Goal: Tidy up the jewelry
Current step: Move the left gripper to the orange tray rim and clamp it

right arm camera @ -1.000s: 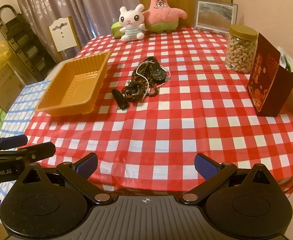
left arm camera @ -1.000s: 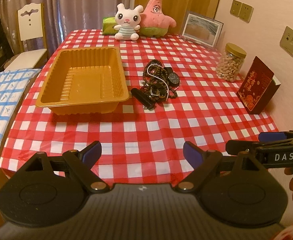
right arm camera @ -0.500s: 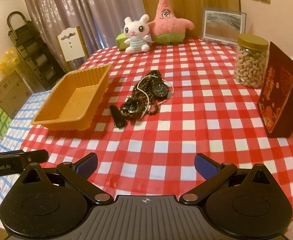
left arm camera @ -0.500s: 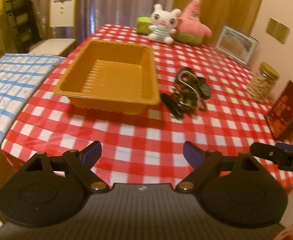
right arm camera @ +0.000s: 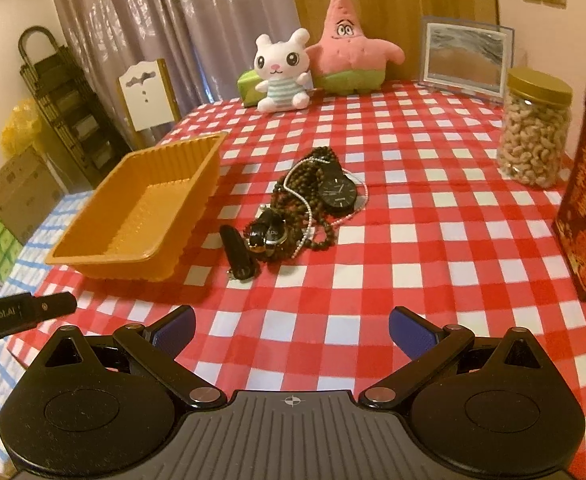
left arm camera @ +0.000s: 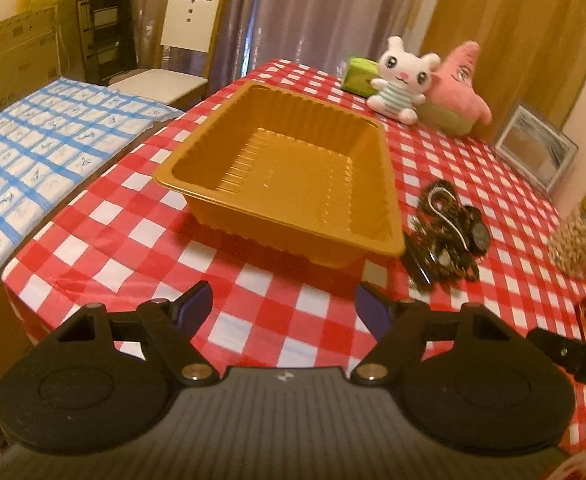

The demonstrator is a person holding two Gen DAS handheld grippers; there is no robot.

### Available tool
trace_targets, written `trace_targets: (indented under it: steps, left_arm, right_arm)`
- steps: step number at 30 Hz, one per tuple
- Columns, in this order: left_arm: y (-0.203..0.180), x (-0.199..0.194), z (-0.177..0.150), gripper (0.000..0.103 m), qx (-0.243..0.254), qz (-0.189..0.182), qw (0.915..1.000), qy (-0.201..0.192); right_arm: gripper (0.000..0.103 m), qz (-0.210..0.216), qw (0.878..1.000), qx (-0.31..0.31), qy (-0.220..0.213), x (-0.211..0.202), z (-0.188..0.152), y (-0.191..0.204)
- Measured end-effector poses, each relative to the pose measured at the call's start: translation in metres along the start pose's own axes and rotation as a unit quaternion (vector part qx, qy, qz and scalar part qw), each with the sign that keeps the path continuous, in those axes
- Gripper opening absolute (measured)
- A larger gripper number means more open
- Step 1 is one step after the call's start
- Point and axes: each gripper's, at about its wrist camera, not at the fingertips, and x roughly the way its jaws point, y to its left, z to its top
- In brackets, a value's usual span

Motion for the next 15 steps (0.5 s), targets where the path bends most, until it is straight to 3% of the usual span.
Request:
trace_targets:
  steps: [4,6,10,12,13,15]
  left_arm:
    - [0.011,0.014,0.007,0.068,-0.015,0.005,0.9998,-0.013]
    - [0.017,0.02,0.01,0.059,-0.02,0.007,0.9996,-0.018]
    - [0.033,0.03,0.017,0.051,-0.034,0.015,0.999,-0.024]
    - [0.042,0.033,0.02,0.043,-0.044,0.017,0.9984,-0.03]
    - [0.045,0.034,0.021,0.043,-0.049,0.019,0.9981,-0.032]
    - [0.053,0.038,0.024,0.043,-0.06,0.027,0.9971,-0.039]
  right_arm:
    - [0.103,-0.002,1.0,0.016,0.009,0.013,0.006,-0.002]
    - [0.102,-0.002,1.0,0.018,0.008,0.02,0.009,-0.001]
    - [0.102,-0.001,1.0,0.013,0.004,0.033,0.013,0.007]
    - [0.098,0.003,1.0,0.004,0.003,0.039,0.015,0.013]
    - [0.09,0.006,1.0,-0.005,0.005,0.043,0.015,0.016]
    - [0.085,0.006,1.0,-0.016,0.014,0.052,0.016,0.022]
